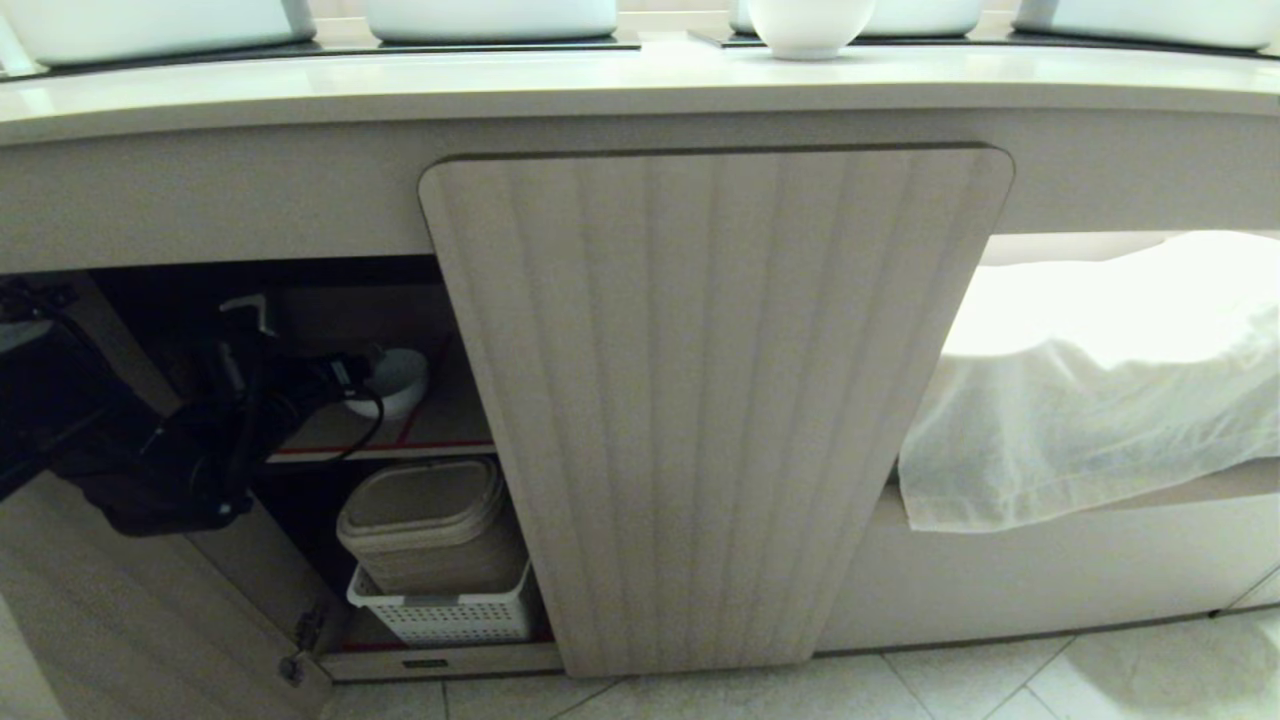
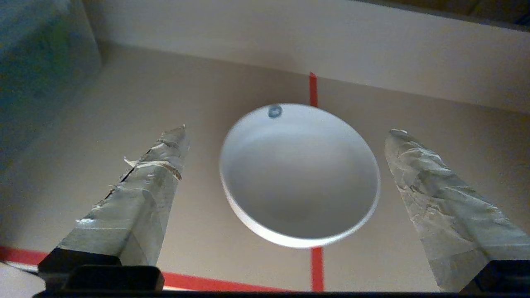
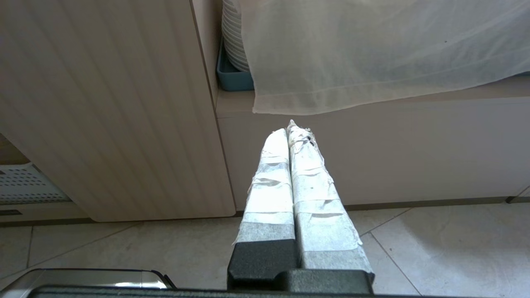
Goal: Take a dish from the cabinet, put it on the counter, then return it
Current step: Take the bowl from the cabinet
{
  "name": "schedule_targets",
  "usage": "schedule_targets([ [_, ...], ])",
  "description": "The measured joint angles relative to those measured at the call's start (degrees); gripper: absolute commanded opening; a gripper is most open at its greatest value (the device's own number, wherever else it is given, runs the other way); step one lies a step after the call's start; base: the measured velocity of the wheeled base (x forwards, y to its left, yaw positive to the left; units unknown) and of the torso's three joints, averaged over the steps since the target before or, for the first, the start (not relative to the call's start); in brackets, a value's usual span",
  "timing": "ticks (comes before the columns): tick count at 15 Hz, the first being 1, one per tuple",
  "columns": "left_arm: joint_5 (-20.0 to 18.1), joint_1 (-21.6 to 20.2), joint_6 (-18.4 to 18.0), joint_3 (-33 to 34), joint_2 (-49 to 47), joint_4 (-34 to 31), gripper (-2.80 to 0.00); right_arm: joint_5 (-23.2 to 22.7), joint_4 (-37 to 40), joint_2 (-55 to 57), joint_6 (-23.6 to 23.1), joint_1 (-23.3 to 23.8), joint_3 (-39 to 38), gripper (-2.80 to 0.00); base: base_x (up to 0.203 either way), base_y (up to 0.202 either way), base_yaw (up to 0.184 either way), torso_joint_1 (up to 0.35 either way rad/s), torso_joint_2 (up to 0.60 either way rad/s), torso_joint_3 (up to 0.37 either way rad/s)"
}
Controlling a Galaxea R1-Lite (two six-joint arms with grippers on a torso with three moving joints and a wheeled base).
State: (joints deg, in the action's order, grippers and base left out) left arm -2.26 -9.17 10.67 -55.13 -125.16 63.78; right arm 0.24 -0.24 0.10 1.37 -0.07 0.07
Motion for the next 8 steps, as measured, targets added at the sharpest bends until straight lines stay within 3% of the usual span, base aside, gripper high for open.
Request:
schedule_targets([
  [8,-0.05,0.0,2.26,-1.05,1.12,-2.07,0.0,-0.02,0.0,0.0,0.0,0.0,-0.05,-2.8,0.0,0.0,0.0,0.0,0.0,0.0],
])
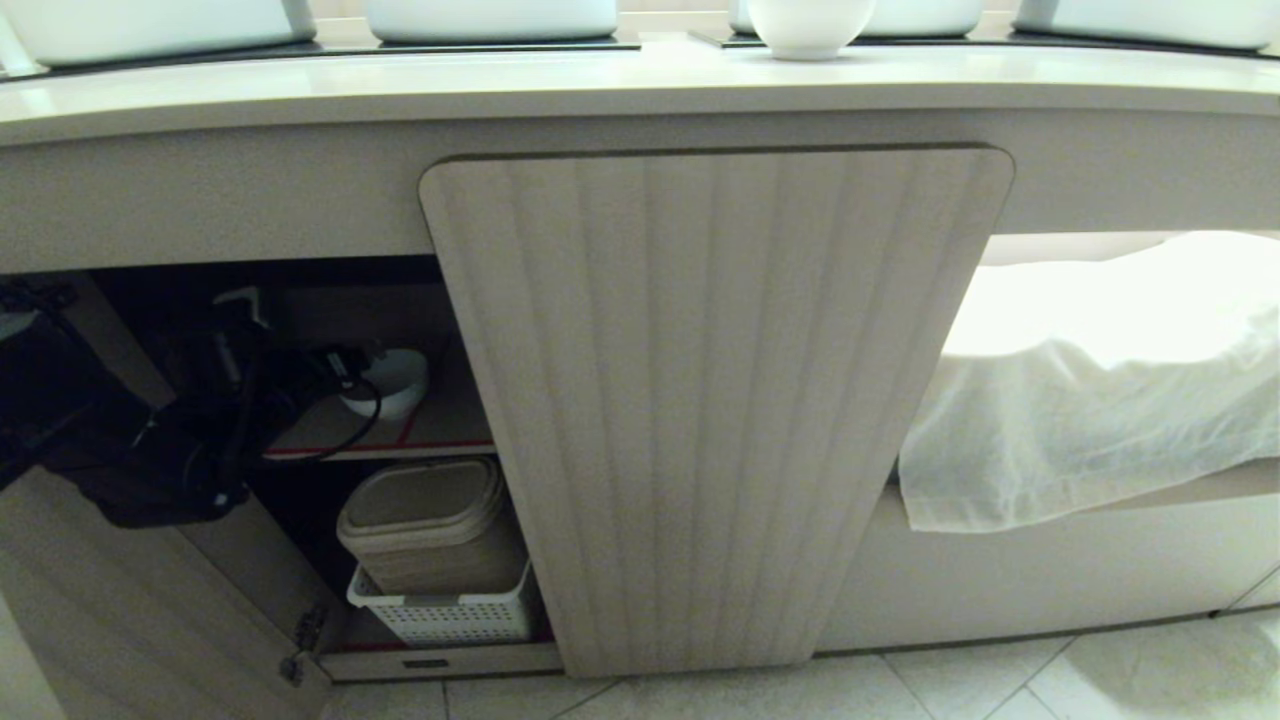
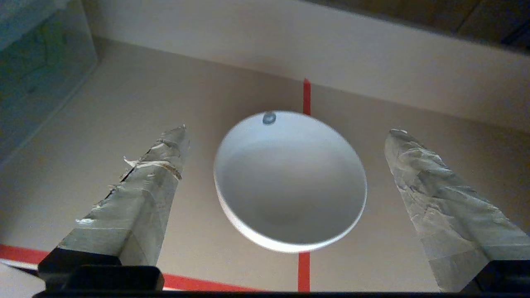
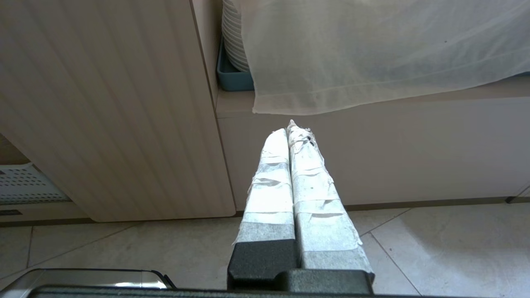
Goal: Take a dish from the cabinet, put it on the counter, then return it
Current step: Take the bowl from the cabinet
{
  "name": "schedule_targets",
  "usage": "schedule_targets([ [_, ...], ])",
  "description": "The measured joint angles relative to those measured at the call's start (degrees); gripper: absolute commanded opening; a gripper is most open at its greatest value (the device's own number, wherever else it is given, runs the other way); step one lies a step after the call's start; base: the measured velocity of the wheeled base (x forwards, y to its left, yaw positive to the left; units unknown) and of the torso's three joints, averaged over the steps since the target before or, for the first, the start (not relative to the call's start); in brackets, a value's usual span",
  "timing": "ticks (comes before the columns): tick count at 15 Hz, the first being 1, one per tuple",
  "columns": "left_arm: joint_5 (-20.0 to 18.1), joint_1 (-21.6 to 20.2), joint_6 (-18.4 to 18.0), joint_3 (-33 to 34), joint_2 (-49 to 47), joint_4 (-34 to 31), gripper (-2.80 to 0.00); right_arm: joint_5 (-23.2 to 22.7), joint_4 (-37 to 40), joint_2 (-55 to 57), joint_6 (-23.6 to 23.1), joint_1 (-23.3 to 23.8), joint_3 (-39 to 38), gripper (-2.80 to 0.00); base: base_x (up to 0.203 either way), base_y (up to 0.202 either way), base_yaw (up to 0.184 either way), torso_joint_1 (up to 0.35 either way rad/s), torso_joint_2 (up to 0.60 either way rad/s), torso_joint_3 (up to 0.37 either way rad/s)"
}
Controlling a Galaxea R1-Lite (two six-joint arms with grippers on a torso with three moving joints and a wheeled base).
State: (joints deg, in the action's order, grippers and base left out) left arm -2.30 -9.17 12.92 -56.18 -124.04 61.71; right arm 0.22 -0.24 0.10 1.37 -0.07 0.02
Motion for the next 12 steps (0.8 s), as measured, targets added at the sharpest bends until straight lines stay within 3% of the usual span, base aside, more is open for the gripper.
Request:
schedule_targets([
  [12,0.16,0.28,0.27,-0.44,0.12,-1.62,0.0,0.02,0.03,0.0,-0.02,0.0,0.02,-2.8,0.0,0.0,0.0,0.0,0.0,0.0],
])
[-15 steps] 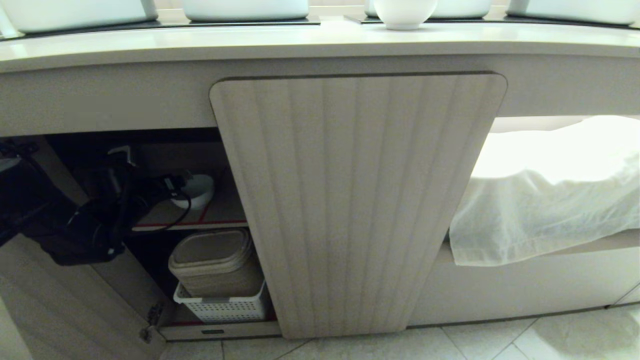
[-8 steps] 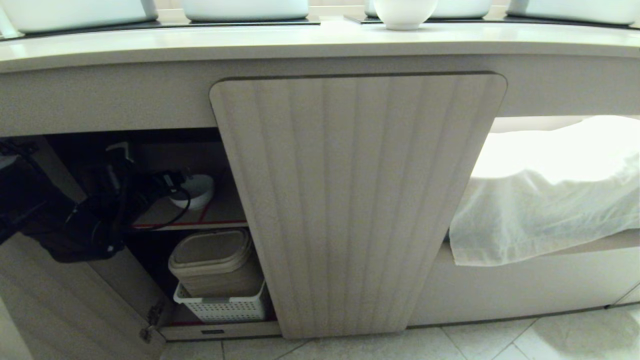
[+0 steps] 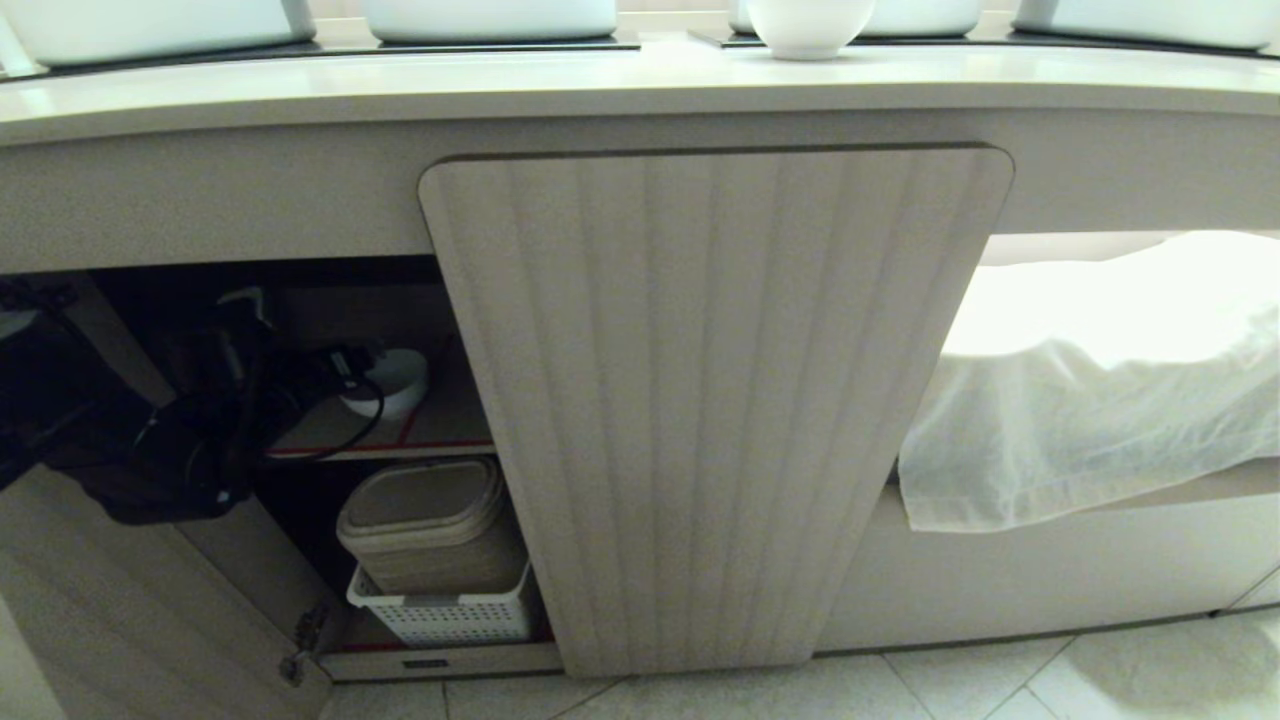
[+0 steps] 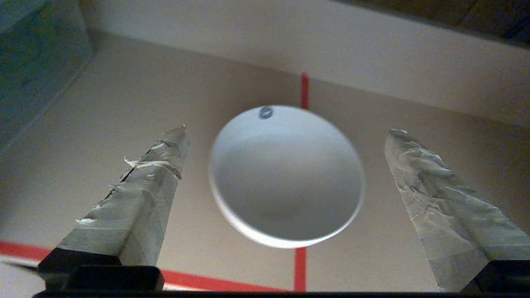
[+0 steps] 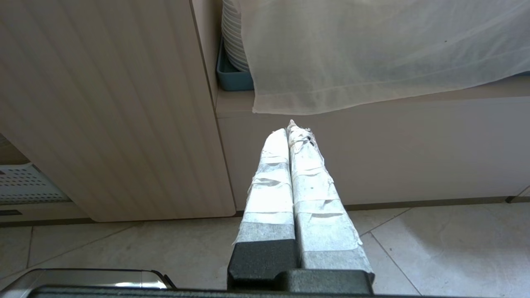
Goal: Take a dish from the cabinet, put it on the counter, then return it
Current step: Take the bowl from the cabinet
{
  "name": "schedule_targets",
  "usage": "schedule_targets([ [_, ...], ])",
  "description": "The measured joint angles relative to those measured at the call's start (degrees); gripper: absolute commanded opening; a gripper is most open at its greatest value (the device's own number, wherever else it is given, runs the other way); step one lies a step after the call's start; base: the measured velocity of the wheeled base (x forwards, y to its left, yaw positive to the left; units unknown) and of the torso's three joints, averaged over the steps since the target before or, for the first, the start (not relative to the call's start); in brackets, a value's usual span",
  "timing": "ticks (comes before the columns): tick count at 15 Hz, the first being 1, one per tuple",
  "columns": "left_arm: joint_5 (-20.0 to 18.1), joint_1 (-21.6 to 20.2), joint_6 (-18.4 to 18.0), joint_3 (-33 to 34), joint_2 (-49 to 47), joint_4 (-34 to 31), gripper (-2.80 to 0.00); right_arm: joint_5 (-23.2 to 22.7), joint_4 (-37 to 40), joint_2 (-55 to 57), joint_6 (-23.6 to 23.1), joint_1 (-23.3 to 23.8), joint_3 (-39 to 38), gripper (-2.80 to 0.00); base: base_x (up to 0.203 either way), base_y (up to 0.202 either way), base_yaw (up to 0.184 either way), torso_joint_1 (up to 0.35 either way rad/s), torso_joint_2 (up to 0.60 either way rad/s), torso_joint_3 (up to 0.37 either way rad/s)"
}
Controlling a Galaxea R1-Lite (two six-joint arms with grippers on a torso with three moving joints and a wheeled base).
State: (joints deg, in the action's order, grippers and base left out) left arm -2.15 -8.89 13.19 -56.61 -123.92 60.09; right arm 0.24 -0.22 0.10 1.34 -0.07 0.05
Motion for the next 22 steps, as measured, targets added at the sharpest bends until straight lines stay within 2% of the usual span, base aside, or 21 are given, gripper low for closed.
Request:
schedule_targets([
  [7,0.16,-0.84,0.09,-0.65,-0.34,-3.0,0.0,0.01,0.0,0.0,0.02,0.0,0.0,-2.8,0.0,0.0,0.0,0.0,0.0,0.0],
  [15,0.15,-0.7,0.22,-6.86,-0.91,-12.51,0.0,0.01,-0.01,0.0,0.04,0.0,0.0,-2.8,0.0,0.0,0.0,0.0,0.0,0.0],
  [19,0.28,-0.12,4.03,-7.69,-1.24,-15.49,0.0,0.0,-0.03,0.0,0.02,0.0,0.0,-2.8,0.0,0.0,0.0,0.0,0.0,0.0],
  [22,0.3,-0.01,4.44,-7.89,-1.52,-16.4,0.0,0.02,-0.03,0.0,0.0,0.0,0.0,-2.8,0.0,0.0,0.0,0.0,0.0,0.0],
])
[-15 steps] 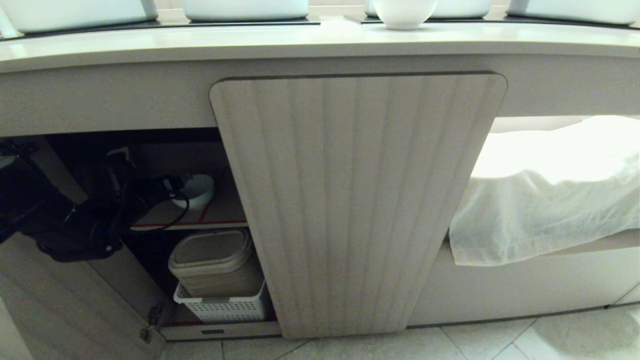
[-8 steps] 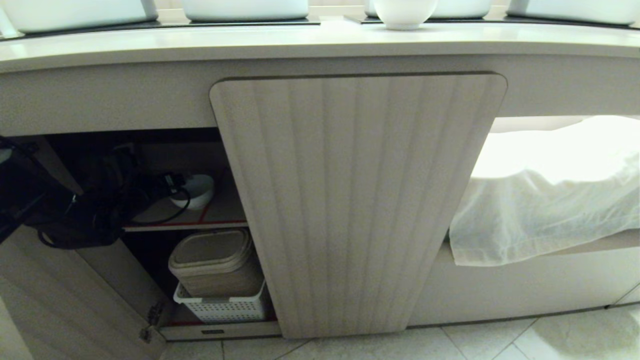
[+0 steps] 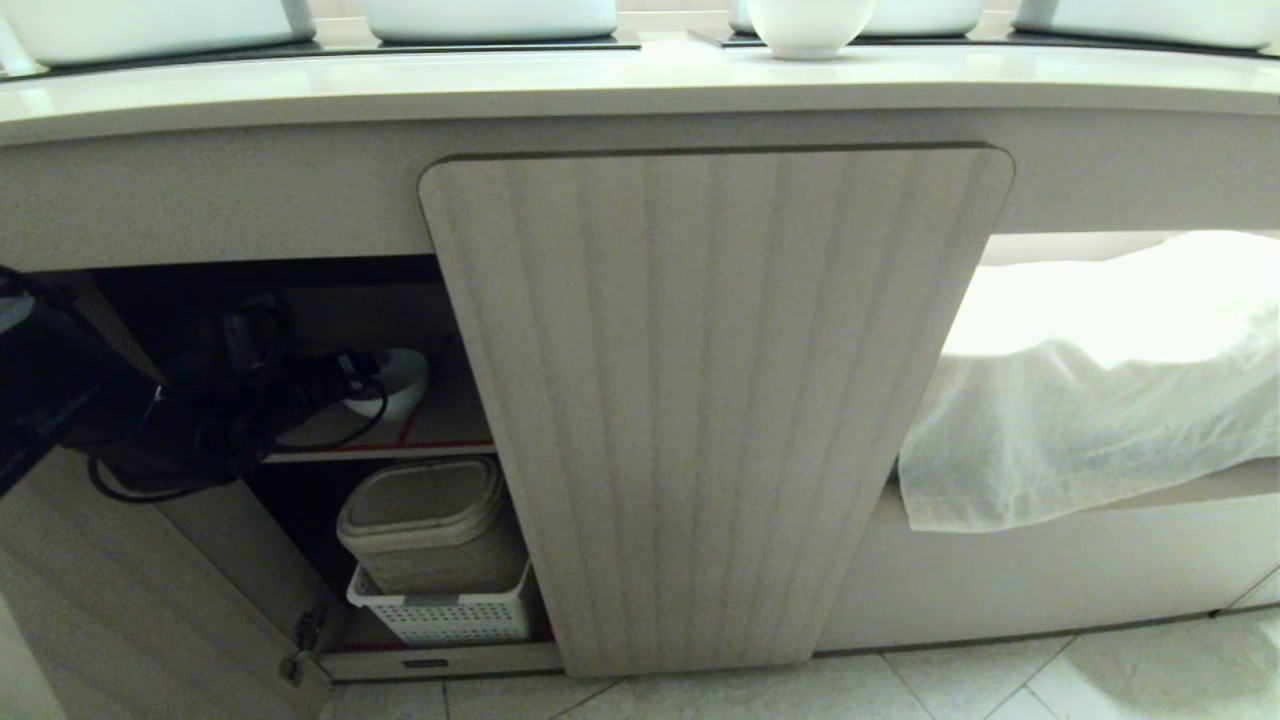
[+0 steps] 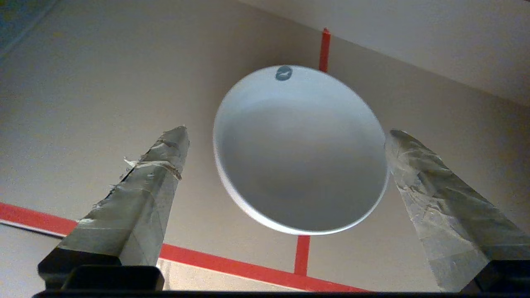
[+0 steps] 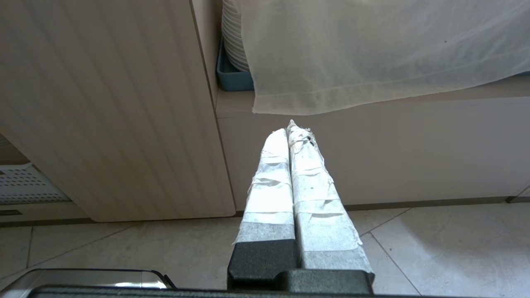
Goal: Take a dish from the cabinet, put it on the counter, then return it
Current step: Take the bowl from the cabinet
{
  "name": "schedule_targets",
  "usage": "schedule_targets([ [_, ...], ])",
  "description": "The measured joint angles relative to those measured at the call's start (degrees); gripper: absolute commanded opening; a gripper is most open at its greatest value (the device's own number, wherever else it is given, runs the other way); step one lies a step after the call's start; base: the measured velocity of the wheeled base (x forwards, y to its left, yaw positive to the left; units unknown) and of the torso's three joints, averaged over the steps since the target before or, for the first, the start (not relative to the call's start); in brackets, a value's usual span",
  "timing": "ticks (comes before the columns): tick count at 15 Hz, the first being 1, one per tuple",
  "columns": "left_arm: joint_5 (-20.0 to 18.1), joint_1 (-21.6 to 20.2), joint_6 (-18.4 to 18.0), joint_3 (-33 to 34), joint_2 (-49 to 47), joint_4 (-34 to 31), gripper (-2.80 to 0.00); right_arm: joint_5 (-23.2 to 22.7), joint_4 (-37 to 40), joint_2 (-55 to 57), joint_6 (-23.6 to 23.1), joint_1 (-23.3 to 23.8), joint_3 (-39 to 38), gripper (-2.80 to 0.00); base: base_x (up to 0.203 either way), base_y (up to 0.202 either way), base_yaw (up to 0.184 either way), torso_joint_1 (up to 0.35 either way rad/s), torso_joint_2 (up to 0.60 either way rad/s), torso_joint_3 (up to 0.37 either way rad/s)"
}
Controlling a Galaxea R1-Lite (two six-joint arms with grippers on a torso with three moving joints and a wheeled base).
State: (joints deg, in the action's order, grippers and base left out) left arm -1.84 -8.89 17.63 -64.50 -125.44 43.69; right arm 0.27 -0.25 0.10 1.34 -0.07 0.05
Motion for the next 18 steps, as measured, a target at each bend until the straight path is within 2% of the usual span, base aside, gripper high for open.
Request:
schedule_targets([
  [3,0.0,-0.08,0.03,-0.24,-0.05,-3.16,0.0,-0.02,-0.02,0.0,-0.03,0.0,0.0,-2.8,0.0,0.0,0.0,0.0,0.0,0.0],
  [9,0.0,-0.2,0.09,-1.82,-0.3,-4.97,0.0,0.0,-0.02,0.0,0.0,0.0,0.0,-2.8,0.0,0.0,0.0,0.0,0.0,0.0],
  [16,-0.33,-0.2,0.25,-6.46,-0.68,-12.56,0.0,0.0,0.0,0.0,0.03,0.0,0.0,-2.8,0.0,0.0,0.0,0.0,0.0,0.0],
  [18,-0.44,-0.2,1.36,-7.61,-0.69,-15.12,0.0,-0.02,0.0,0.0,0.02,0.0,0.0,-2.8,0.0,0.0,0.0,0.0,0.0,0.0],
])
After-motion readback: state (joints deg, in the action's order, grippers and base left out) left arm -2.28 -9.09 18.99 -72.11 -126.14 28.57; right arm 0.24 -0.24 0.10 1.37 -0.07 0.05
